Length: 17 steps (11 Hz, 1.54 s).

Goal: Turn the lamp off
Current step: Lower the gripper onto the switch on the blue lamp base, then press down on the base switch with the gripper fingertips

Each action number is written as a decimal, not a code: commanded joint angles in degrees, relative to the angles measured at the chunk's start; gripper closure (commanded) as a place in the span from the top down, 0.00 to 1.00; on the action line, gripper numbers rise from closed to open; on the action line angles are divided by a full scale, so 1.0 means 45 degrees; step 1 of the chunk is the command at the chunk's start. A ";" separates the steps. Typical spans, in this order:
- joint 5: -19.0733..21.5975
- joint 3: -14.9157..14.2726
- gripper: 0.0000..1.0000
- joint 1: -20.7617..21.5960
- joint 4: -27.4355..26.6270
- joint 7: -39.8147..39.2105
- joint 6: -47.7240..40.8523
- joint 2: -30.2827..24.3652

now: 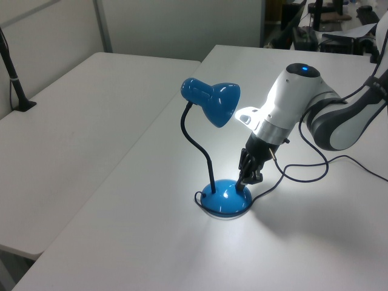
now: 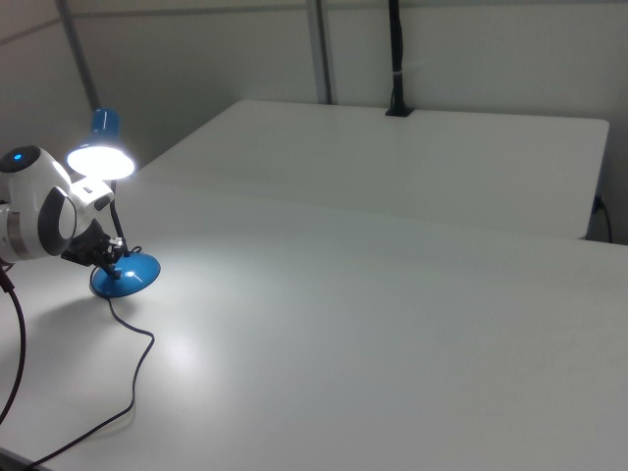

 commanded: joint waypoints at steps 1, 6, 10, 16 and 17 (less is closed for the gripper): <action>-0.0158 0.0003 0.00 -0.0114 -0.0141 0.0040 -0.1328 -0.0663; -0.0177 0.0003 0.00 -0.0134 -0.0025 0.0059 -0.1430 -0.0450; -0.0410 0.0003 0.00 -0.0309 0.0092 0.0040 -0.1293 -0.0099; -0.0451 0.0022 0.00 -0.0407 0.0211 -0.0018 -0.1254 0.0216; -0.0451 0.0022 0.00 -0.0427 0.0210 -0.0019 -0.1331 0.0079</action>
